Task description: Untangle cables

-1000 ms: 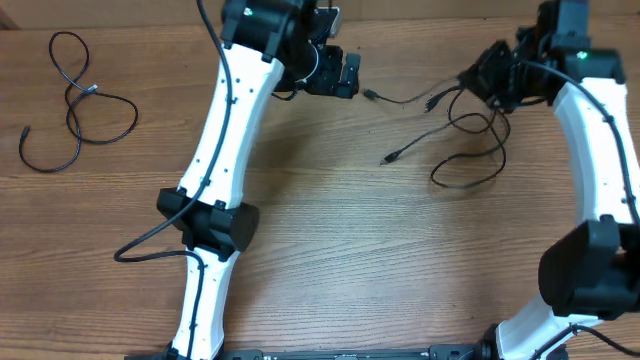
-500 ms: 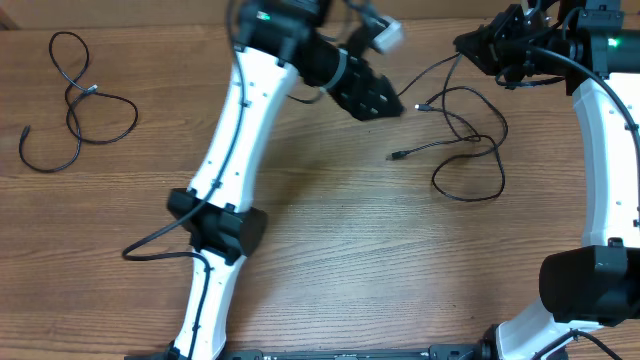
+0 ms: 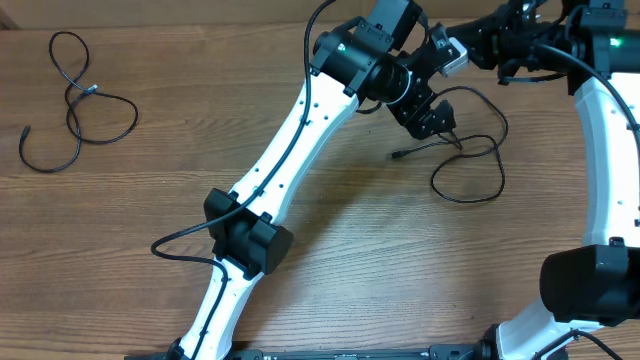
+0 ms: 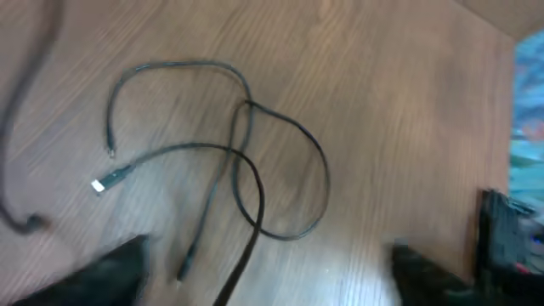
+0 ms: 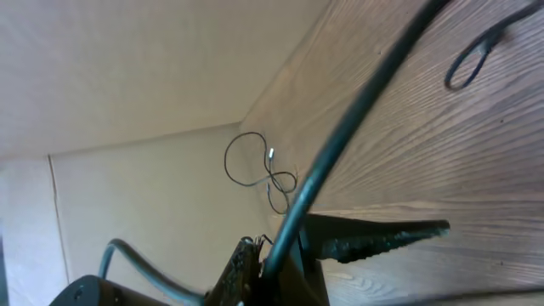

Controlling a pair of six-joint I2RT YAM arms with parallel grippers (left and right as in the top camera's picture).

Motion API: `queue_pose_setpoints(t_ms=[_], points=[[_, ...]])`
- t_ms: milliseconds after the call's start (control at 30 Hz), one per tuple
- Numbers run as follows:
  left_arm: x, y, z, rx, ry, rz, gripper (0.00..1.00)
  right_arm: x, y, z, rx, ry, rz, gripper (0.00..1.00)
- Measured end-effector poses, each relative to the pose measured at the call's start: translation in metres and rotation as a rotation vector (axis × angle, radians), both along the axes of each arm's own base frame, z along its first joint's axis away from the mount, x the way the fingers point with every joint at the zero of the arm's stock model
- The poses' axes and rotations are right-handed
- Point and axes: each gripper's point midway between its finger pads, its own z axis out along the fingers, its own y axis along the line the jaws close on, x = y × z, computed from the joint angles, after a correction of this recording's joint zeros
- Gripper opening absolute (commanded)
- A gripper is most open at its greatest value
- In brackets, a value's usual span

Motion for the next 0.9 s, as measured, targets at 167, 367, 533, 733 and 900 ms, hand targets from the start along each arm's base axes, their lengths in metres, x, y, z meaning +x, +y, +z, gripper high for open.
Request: queue_pose_setpoints(t_ms=[167, 367, 533, 733, 900], points=[[0.009, -0.002, -0.009, 0.011, -0.003, 0.040, 0.04, 0.005, -0.006, 0.005, 0.011, -0.022, -0.014, 0.04], [0.013, 0.004, -0.013, 0.035, 0.010, 0.078, 0.04, 0.006, -0.016, 0.007, 0.022, -0.024, -0.032, 0.11], [0.034, 0.032, -0.017, 0.041, 0.073, 0.187, 0.04, 0.009, -0.036, 0.003, 0.005, -0.012, -0.084, 0.42], [0.068, 0.091, -0.010, -0.008, 0.145, 0.308, 0.04, 0.012, -0.059, -0.017, -0.134, 0.006, -0.163, 0.86], [0.080, 0.149, 0.030, -0.070, 0.139, 0.402, 0.04, 0.001, -0.089, -0.050, -0.329, 0.128, -0.271, 1.00]])
